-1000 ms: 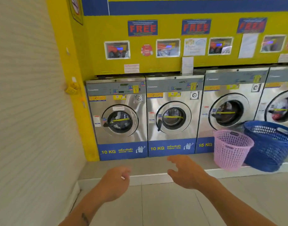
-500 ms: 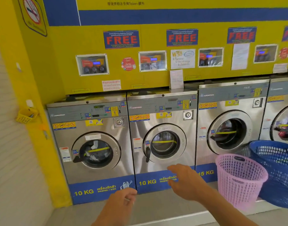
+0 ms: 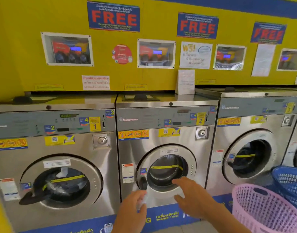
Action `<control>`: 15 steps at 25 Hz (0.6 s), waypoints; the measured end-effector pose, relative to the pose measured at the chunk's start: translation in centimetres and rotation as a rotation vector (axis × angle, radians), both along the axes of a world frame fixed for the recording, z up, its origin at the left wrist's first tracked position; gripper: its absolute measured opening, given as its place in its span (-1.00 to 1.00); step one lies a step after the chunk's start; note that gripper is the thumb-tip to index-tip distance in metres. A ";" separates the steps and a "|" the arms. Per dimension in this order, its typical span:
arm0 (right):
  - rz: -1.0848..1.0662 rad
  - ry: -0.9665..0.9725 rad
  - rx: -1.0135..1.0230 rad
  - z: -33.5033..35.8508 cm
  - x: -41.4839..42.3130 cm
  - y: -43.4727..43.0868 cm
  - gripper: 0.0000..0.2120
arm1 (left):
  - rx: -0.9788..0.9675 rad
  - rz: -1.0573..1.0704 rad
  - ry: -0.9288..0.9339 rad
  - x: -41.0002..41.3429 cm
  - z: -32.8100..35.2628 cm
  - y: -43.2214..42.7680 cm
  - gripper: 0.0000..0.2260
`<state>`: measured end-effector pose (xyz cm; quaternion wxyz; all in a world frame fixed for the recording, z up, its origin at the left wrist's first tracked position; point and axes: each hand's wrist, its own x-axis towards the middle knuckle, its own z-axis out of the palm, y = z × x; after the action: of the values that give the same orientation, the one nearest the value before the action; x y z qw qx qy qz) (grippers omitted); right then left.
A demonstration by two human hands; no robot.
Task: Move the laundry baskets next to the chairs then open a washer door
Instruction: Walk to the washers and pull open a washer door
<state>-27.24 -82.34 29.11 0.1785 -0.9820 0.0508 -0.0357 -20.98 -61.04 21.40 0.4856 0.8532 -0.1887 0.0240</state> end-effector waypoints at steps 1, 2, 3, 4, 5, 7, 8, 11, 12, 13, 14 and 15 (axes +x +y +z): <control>-0.008 0.006 -0.005 -0.3 2.0 -0.7 -0.47 | 0.017 -0.004 -0.056 2.3 0.0 -1.0 -0.67; -0.014 0.014 -0.006 -0.7 4.1 -1.6 -0.46 | 0.027 -0.002 -0.111 4.6 0.1 -2.1 -0.69; -0.016 0.024 -0.015 -1.1 5.8 -2.5 -0.46 | 0.034 0.005 -0.166 6.9 0.0 -3.1 -0.70; -0.016 0.033 -0.033 -1.5 7.7 -3.4 -0.45 | 0.050 0.015 -0.219 9.1 -0.1 -4.2 -0.69; -0.017 0.037 -0.057 -1.9 9.6 -4.5 -0.45 | 0.075 0.020 -0.258 11.3 -0.1 -5.4 -0.67; -0.013 0.021 -0.103 -2.9 13.9 -7.0 -0.45 | 0.122 0.012 -0.324 15.3 -0.3 -8.1 -0.63; -0.010 0.016 -0.119 -3.2 16.0 -8.4 -0.43 | 0.149 -0.003 -0.339 17.2 -0.6 -9.4 -0.61; 0.027 0.056 -0.178 -3.9 22.3 -11.7 -0.29 | 0.231 -0.001 -0.328 21.7 -1.8 -12.9 -0.56; 0.052 0.075 -0.193 -4.3 24.5 -12.7 -0.24 | 0.263 0.008 -0.305 23.0 -2.1 -13.9 -0.54; 0.080 0.073 -0.215 -4.7 26.4 -13.5 -0.20 | 0.293 0.017 -0.296 24.4 -2.3 -14.9 -0.52; 0.115 0.063 -0.247 -5.1 28.2 -14.3 -0.15 | 0.322 0.032 -0.281 25.5 -2.5 -15.8 -0.50; 0.149 0.056 -0.279 -5.6 29.8 -15.0 -0.12 | 0.351 0.056 -0.255 26.6 -2.7 -16.8 -0.48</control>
<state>2.57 -97.39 23.46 0.0410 -0.9989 -0.0225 -0.0019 5.67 -77.86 18.66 0.3011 0.9196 -0.2261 0.1122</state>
